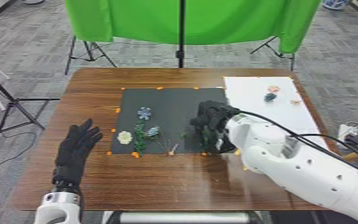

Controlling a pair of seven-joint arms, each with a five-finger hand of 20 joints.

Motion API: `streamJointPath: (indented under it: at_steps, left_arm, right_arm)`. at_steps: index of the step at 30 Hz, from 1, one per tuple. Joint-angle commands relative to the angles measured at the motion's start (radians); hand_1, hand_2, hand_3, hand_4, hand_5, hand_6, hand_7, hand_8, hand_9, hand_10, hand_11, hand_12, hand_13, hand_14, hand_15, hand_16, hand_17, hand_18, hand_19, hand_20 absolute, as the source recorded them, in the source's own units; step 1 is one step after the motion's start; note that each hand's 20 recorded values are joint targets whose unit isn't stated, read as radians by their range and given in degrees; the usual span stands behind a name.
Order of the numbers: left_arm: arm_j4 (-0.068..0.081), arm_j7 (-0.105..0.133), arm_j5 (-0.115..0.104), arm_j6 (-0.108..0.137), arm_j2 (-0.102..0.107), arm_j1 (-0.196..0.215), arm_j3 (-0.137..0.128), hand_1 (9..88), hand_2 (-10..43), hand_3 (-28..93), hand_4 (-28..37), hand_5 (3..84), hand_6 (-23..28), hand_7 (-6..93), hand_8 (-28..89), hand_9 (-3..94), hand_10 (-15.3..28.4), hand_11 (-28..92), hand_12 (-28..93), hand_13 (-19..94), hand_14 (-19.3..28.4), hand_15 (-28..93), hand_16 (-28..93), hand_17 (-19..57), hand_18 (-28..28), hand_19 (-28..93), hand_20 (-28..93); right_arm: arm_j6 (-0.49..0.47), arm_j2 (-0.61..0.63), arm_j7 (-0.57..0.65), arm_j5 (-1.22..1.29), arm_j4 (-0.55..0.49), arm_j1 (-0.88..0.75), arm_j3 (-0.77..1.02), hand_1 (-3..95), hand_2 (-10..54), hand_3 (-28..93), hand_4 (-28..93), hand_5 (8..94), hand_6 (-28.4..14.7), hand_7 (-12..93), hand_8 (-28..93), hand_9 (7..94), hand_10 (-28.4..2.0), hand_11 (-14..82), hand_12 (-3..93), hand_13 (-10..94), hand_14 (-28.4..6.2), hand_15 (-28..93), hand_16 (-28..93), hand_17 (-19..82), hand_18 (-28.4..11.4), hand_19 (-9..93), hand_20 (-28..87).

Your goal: Arrange flowers

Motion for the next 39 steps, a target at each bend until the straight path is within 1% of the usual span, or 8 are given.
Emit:
streamJointPath:
  at_steps: [1,10,14,17,21,29,32,39]
  left_arm:
    - [0.002,-0.009,0.005,-0.004,-0.013,0.017,0.004,21.2,19.0,55,-28.3,36.6,8.7,2.7,-4,36.9,14.8,15,11,27,18.8,24,-2,1.3,13.8,12,16]
    - [0.002,-0.009,0.006,-0.004,-0.015,0.019,0.004,20.8,18.8,55,-28.3,36.6,8.8,2.7,-4,36.9,14.8,15,11,27,18.8,24,-2,1.3,13.8,13,16]
    - [0.001,-0.008,0.008,-0.008,-0.017,0.019,0.004,20.8,18.8,56,-28.3,36.7,8.7,2.8,-4,36.9,14.8,15,11,27,18.9,24,-2,1.3,13.8,12,16]
    - [0.0,-0.009,0.006,-0.008,-0.018,0.022,0.002,20.9,18.8,55,-28.3,36.7,8.7,2.8,-4,36.9,14.8,15,11,27,18.9,24,-2,1.3,13.8,12,16]
    - [-0.002,-0.009,0.01,-0.01,-0.017,0.025,-0.001,20.9,18.7,55,-28.3,36.7,8.7,2.8,-4,36.9,14.8,15,11,27,18.9,24,-2,1.3,13.7,12,16]
    - [-0.002,-0.009,0.008,-0.01,-0.017,0.028,-0.002,20.4,17.3,57,-28.3,36.6,8.7,2.8,-4,36.9,14.7,15,11,27,18.9,24,-2,1.2,13.8,12,16]
    - [-0.001,-0.011,0.008,-0.012,-0.017,0.027,-0.002,20.6,17.1,57,-28.3,36.7,8.7,2.8,-4,36.9,14.7,15,11,27,18.9,24,-2,1.2,13.8,12,16]
    - [-0.001,-0.015,0.01,-0.019,-0.015,0.024,-0.003,20.8,16.9,56,-28.3,36.7,8.7,2.8,-4,36.9,14.7,16,11,27,19.0,24,-2,1.2,13.8,12,16]
  right_arm:
    - [-0.028,-0.004,0.007,-0.024,0.033,-0.003,-0.008,30.7,15.1,60,-15,80.1,2.3,17,-10,87.5,-14.1,39.9,31.4,93,-3.5,59,36,68,-12.6,93,61]
    - [0.014,0.034,0.016,-0.024,-0.076,-0.013,0.117,29.9,13.6,60,-15,80.1,1.9,17,-10,87.4,-14.2,40.0,31.3,93,-3.5,59,36,68,-12.4,93,61]
    - [-0.033,0.048,0.02,0.008,-0.098,-0.012,0.16,29.8,13.3,59,-14,80.5,1.7,17,-10,87.5,-14.4,40.0,31.2,93,-3.7,59,36,68,-12.4,93,61]
    - [-0.006,0.057,0.025,-0.007,-0.095,-0.025,0.194,29.9,13.1,59,-14,80.2,1.4,16,-10,87.2,-14.4,39.8,31.2,93,-3.5,59,36,68,-12.5,93,61]
    - [0.024,0.078,0.068,-0.082,-0.046,-0.015,0.226,31.3,8.6,58,-12,74.2,0.0,15,-9,83.6,-14.6,29.9,27.4,91,-3.8,58,36,65,-12.7,93,61]
    - [0.066,0.107,0.158,-0.136,0.12,0.026,0.245,36.7,-0.3,61,-11,55.5,-1.8,13,-7,67.3,-17.4,17.2,23.2,85,-5.8,61,36,62,-12.9,93,62]
    - [0.065,0.099,0.174,-0.142,0.184,0.039,0.237,36.4,-0.6,62,-11,53.4,-1.8,12,-7,63.9,-18.1,15.9,22.7,83,-6.7,62,35,61,-13.0,93,61]
    - [0.029,0.077,0.189,-0.155,0.304,0.054,0.202,35.9,-1.0,62,-11,53.0,-0.8,12,-7,62.9,-18.1,15.7,22.6,82,-7.1,63,34,60,-13.5,93,61]
